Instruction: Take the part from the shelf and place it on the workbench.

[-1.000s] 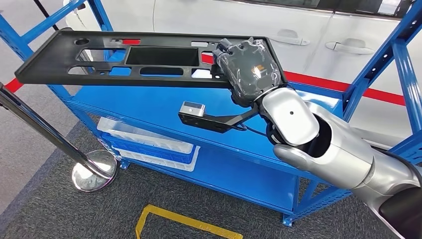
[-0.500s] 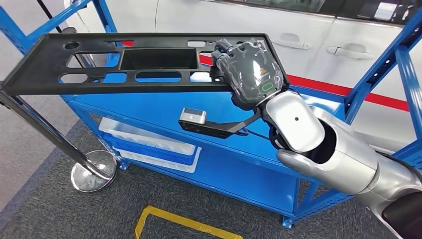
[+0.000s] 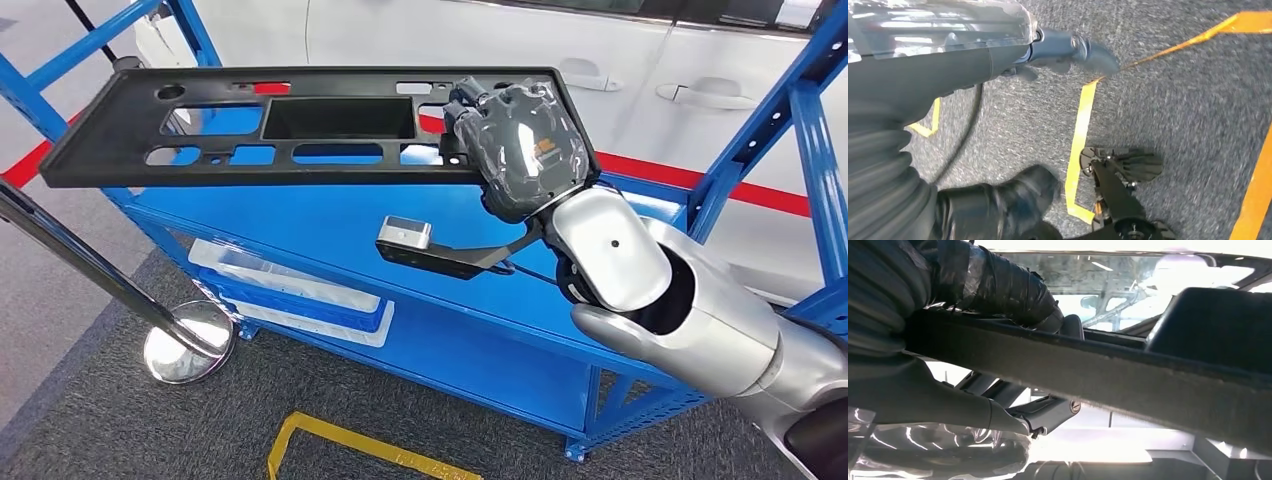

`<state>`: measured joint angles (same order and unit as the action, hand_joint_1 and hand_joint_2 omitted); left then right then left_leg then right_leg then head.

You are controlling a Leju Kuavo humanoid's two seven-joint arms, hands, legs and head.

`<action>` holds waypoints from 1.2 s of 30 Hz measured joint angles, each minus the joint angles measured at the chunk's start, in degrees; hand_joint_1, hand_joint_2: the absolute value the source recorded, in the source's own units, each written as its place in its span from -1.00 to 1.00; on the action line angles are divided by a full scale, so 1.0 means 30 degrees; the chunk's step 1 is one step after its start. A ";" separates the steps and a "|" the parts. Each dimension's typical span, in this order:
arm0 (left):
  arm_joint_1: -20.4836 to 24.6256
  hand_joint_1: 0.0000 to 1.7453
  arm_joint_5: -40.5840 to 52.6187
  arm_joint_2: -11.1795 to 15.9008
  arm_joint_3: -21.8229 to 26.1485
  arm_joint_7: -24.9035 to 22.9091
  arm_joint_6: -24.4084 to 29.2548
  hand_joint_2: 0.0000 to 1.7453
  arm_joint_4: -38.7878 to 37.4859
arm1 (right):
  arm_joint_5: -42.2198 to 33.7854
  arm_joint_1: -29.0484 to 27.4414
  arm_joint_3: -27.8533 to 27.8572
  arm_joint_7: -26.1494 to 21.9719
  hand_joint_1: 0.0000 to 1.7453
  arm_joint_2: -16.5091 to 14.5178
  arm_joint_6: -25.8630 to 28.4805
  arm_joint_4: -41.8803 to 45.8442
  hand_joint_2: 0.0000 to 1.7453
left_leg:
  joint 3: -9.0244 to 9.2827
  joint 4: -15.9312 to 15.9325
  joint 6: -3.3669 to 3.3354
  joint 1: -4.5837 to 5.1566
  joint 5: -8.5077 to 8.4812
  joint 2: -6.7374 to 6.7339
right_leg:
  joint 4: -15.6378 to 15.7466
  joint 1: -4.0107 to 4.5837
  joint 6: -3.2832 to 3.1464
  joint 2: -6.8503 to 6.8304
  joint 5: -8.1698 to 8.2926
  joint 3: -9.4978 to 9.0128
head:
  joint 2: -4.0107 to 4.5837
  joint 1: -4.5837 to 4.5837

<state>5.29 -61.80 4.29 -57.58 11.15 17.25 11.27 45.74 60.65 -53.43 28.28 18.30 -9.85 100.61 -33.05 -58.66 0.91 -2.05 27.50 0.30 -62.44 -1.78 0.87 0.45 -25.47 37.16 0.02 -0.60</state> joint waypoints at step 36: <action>0.0149 -1.00 0.0058 -0.0005 -0.0310 -0.0432 0.0160 1.00 -0.0035 | 0.0871 -0.0488 0.0282 0.0155 1.00 0.0202 -0.0151 0.0483 1.00 | -0.2427 -0.5317 0.0168 0.0325 0.2706 -0.0043 | 0.0503 0.0328 -0.0903 -0.0021 0.0823 0.0683 | 0.0000 0.0006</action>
<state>5.73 -61.63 4.27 -58.51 9.86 17.73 11.17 48.35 59.18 -52.59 28.74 18.91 -10.30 102.06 -40.33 -74.61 1.41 -1.07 35.62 0.17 -60.93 -0.80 -1.83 0.38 -23.00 39.21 0.02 -0.58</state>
